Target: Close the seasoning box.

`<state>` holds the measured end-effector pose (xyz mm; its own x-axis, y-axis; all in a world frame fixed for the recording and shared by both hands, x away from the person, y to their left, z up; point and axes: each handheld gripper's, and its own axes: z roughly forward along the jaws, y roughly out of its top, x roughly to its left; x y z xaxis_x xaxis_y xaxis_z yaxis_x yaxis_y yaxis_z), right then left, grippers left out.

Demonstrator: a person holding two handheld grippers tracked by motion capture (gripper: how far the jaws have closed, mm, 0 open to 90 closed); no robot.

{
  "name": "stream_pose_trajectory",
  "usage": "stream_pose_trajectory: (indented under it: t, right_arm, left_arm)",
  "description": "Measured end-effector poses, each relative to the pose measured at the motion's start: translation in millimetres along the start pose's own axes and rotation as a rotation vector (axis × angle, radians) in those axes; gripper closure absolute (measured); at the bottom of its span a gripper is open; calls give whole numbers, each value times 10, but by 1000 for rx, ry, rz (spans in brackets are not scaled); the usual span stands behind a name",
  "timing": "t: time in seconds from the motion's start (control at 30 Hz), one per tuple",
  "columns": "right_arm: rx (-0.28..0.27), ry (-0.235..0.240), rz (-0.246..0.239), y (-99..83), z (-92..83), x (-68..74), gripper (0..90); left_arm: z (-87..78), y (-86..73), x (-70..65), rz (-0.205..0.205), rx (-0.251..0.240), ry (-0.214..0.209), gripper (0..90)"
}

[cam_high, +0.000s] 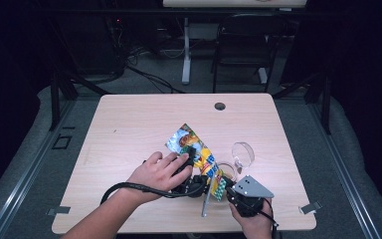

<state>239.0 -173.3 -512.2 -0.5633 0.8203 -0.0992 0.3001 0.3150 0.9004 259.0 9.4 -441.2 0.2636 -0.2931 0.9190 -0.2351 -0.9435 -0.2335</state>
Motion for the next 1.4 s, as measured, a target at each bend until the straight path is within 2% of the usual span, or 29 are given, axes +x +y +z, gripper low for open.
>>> stream_pose_trajectory:
  t: [0.13, 0.2, 0.3, 0.33, 0.43, 0.5, 0.57, 0.77, 0.83, 0.9, 0.93, 1.2, 1.4]
  right_arm:
    - [1, 1, -3, 0, -1, 1, 871]
    - [1, 1, -3, -1, 0, 0, 871]
    - [3, -2, -3, -1, 2, -1, 871]
    - [3, -2, -3, -1, 3, -1, 871]
    - [3, -1, -4, 0, 3, -1, 872]
    - [3, -2, -5, 1, 4, 0, 872]
    - [6, -2, -7, 0, 4, -1, 871]
    - [3, -3, -9, 2, 2, 0, 872]
    - [5, -2, -11, 1, 3, 1, 871]
    - [4, -3, -13, 1, 5, 4, 871]
    - [6, -5, -16, 2, 4, 5, 871]
    - [5, -8, -19, 3, 4, 8, 870]
    - [5, -8, -20, 3, 1, 8, 869]
  left_arm:
    - [9, -20, -23, -29, -7, -8, 852]
    - [12, -26, -27, -24, -3, -12, 852]
    - [23, -40, -50, -46, -9, -17, 852]
    - [22, -41, -47, -40, -6, -18, 852]
    - [27, -55, -63, -61, -11, -25, 853]
    - [29, -61, -68, -58, -9, -27, 853]
    - [34, -70, -89, -78, -11, -32, 853]
    - [38, -99, -105, -94, -14, -48, 853]
    - [43, -112, -129, -117, -19, -58, 855]
    - [45, -121, -131, -111, -20, -62, 855]
    - [48, -127, -145, -130, -24, -64, 855]
    - [62, -152, -166, -152, -28, -84, 855]
    - [75, -179, -198, -198, -39, -101, 856]
